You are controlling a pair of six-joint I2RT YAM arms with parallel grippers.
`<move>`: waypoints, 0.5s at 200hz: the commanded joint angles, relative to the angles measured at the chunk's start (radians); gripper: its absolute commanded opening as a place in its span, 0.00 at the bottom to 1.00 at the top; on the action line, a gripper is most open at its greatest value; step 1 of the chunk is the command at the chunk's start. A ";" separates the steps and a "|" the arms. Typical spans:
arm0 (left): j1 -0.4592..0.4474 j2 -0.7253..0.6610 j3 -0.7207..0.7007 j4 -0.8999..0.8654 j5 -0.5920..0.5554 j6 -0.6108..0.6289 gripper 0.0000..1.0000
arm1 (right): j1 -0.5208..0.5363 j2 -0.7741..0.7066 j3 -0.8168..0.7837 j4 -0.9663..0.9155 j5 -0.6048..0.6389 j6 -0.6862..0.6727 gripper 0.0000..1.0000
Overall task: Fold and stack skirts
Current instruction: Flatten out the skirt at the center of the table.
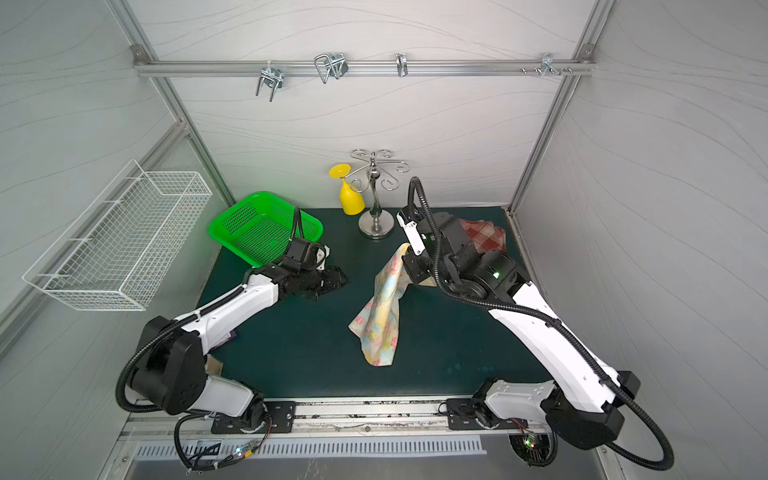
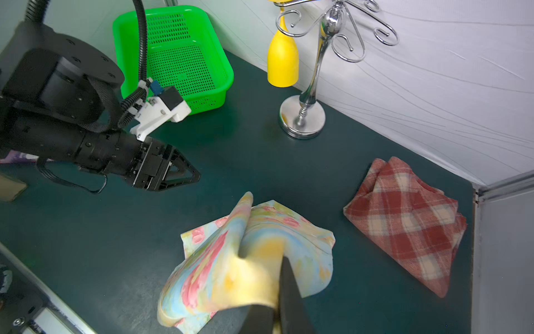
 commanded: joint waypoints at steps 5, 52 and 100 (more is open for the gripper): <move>-0.001 -0.010 -0.059 0.151 0.083 -0.054 0.54 | -0.022 -0.025 -0.022 -0.057 0.106 0.011 0.00; -0.016 -0.079 -0.147 0.201 0.176 -0.069 0.55 | -0.207 -0.034 -0.126 -0.043 0.005 0.056 0.00; -0.074 -0.143 -0.217 0.281 0.223 -0.070 0.55 | -0.305 -0.028 -0.199 -0.016 -0.092 0.087 0.00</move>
